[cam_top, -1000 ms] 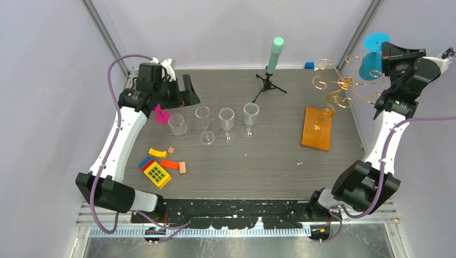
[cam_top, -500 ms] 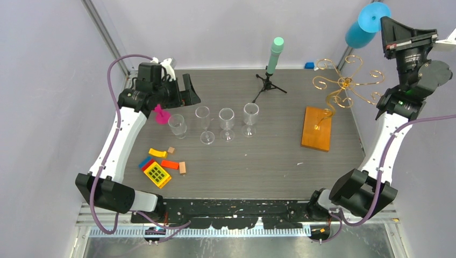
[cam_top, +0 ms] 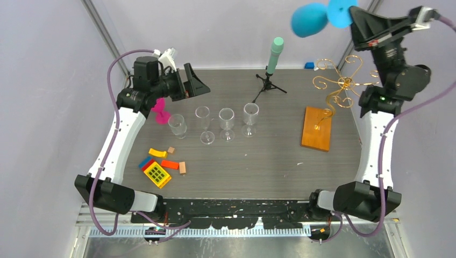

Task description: Take the wine glass off the wine glass rack

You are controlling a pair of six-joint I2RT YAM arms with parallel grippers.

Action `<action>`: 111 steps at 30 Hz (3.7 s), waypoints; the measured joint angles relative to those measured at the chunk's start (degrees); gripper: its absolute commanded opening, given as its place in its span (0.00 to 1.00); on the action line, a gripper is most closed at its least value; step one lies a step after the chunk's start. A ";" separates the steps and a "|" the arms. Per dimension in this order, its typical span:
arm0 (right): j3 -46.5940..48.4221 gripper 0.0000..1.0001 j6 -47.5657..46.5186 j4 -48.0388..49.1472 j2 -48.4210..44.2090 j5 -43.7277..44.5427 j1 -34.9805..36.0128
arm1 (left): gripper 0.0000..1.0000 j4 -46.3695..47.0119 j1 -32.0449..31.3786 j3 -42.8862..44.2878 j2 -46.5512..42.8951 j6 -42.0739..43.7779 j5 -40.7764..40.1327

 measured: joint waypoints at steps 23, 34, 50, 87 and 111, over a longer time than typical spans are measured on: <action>-6.60 0.00 4.79 5.70 4.87 7.45 37.07 | 0.90 62.55 0.00 -9.20 -1.18 -56.57 16.70; -6.95 0.00 8.90 11.26 9.77 8.26 40.74 | 0.67 75.25 0.00 -10.03 -1.16 -69.40 17.55; -6.84 0.00 15.26 20.57 15.56 9.40 42.01 | 0.46 82.79 0.37 -10.45 0.13 -73.66 19.67; -5.46 0.69 -15.26 -23.80 11.78 7.54 42.12 | 0.00 -0.81 4.57 20.06 -4.79 0.90 -15.52; -2.40 0.69 -43.43 -55.21 3.21 16.61 42.12 | 0.00 -28.76 4.87 22.45 10.25 16.50 -42.99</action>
